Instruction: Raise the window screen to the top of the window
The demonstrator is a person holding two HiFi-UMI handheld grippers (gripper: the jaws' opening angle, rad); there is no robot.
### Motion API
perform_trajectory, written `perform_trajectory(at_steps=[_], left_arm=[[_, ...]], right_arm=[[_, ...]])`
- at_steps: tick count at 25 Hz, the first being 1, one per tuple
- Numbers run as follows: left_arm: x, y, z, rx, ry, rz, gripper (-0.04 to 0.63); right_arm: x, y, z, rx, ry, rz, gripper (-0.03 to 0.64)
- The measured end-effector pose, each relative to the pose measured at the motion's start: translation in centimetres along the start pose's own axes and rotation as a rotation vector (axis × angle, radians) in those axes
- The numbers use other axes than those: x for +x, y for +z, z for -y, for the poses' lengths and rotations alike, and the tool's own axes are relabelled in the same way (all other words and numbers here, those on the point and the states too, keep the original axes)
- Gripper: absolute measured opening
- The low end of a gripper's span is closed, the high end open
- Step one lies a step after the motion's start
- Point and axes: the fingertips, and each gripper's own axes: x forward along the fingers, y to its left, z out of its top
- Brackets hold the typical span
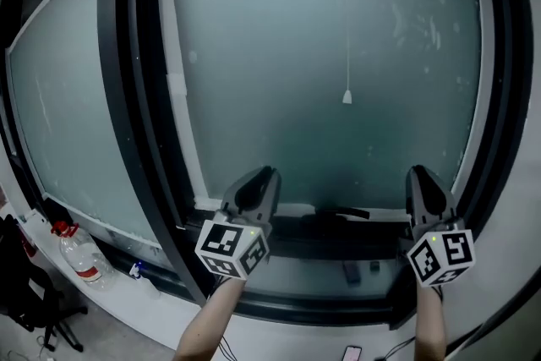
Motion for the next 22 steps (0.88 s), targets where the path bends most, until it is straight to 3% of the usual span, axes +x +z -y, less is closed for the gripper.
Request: perform_trajectory(at_steps=[6,9,13,18,20,22], left_arm=[[-8.1,-8.9,4.5,-0.175,0.074,-0.149,0.045],[-11.2,-13.4,6.7,-0.162,0.131,-0.201,0.046],[-13.0,-17.5,8.7,-0.158,0.135,-0.293,0.044],[-15.0,-16.0,11.1,-0.082,0.121,-0.304,0.044],[-15.6,-15.7,12.3,-0.029,0.107,-0.302,0.045],[-16.1,-15.7,13.6,-0.023,0.088,-0.306,0.046]], right_arm=[[-9.2,-10.1,-3.3,0.119,-0.072,-0.219,0.039],[-13.6,-14.4,-4.8,0.195,-0.119,-0.314,0.038],[-16.9,-19.0,-7.4,0.184,-0.056,-0.463,0.039],[-19.1,-19.0,-9.1,0.118,0.036,-0.498,0.038],[-20.2,-18.9,-9.5,0.1,0.048,-0.498,0.039],[-21.3,-18.9,-9.5,0.103,0.051,-0.507,0.038]])
